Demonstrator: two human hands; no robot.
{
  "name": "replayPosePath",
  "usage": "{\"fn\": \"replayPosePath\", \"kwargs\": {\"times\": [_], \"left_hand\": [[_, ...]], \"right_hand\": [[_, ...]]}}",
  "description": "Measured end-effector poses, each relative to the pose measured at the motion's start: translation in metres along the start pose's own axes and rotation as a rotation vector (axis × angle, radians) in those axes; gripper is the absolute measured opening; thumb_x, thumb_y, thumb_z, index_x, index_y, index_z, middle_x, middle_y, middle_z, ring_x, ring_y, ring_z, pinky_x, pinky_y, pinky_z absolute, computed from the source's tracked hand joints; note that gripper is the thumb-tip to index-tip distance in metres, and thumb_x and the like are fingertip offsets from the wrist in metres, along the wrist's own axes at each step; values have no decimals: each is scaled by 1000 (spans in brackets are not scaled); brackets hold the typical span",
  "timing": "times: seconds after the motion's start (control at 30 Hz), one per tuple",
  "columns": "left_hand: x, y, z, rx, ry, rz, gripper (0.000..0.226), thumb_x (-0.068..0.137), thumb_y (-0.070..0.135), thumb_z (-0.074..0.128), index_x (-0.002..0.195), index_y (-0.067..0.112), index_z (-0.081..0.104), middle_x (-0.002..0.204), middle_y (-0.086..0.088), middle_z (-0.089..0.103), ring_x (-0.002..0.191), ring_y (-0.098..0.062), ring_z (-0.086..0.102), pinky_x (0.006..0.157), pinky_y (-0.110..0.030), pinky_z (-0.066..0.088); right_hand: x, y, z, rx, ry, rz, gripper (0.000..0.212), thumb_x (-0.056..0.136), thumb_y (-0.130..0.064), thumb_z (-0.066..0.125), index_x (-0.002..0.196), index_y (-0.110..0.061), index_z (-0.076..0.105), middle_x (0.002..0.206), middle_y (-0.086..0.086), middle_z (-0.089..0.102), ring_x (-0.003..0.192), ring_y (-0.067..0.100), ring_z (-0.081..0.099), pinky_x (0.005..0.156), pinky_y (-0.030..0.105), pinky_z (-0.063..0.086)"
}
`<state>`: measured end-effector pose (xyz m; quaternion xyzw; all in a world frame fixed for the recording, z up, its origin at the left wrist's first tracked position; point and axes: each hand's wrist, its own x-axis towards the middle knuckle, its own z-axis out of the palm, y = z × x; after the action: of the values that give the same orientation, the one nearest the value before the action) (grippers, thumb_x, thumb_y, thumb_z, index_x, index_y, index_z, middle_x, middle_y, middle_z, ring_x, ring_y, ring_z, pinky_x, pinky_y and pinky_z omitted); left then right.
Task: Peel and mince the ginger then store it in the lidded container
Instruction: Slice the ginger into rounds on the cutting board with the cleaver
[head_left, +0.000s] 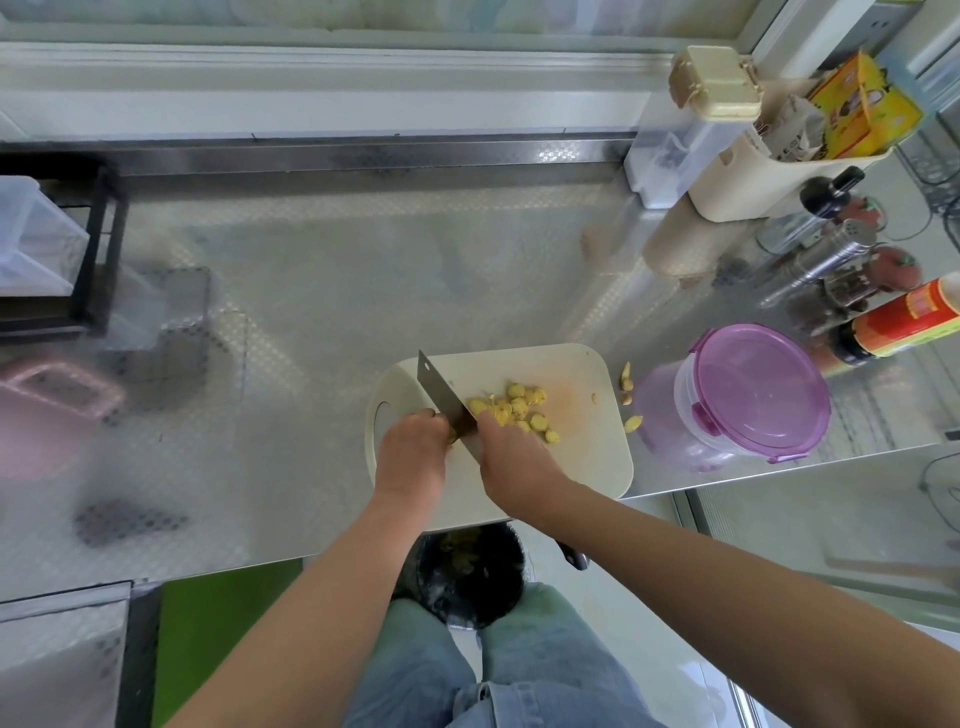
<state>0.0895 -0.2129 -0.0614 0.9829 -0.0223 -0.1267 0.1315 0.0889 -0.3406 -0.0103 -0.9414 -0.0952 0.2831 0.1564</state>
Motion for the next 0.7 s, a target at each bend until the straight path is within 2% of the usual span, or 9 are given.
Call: {"fn": "replayPosePath", "kwargs": {"times": [0.07,0.17,0.3,0.43,0.53,0.6,0.7], "left_hand": [[0,1,0,-7,9,8,14,90,4,55,96,6,67,96,-10,66,91,-30,60,70,-36,43],[-1,1,0,8,1,13,14,88,3,56,96,6,67,95,-11,66,90,-31,61,68,-37,43],[0,0,1,-9,37,15,8,84,0,61,86,3,68,87,-14,66,83,-34,61,60,-37,38],[1,0,0,6,16,-1,12,89,7,56,93,6,67,95,-11,66,88,-31,61,65,-36,39],[1,-1,1,-8,21,-7,13,90,8,55,94,7,68,96,-11,66,89,-31,61,67,-37,41],[1,-1,1,-10,28,-5,14,91,8,54,93,6,67,96,-12,66,89,-32,61,66,-36,40],[1,0,-1,-21,25,-6,15,91,7,53,93,4,67,95,-14,66,88,-33,60,66,-37,39]], "right_hand": [[-2,3,1,2,-6,4,23,93,-2,42,114,-10,38,88,11,54,71,25,44,56,31,31],[2,-2,1,-3,8,21,19,94,-3,41,111,-11,38,84,6,47,71,25,44,59,33,33],[12,-10,1,29,15,12,16,94,-2,41,96,-14,31,80,7,45,72,29,46,53,34,30],[5,-3,3,5,13,21,23,93,0,41,113,-11,36,83,6,43,72,27,43,57,34,30],[3,-1,5,-13,25,24,24,93,-1,41,114,-11,36,85,7,45,72,27,43,54,32,29],[8,-5,6,-8,32,28,22,92,0,42,111,-11,36,85,8,48,72,28,44,52,32,29],[18,-8,8,12,42,32,19,93,-3,43,95,-15,28,81,6,46,70,29,45,50,32,29]]}}
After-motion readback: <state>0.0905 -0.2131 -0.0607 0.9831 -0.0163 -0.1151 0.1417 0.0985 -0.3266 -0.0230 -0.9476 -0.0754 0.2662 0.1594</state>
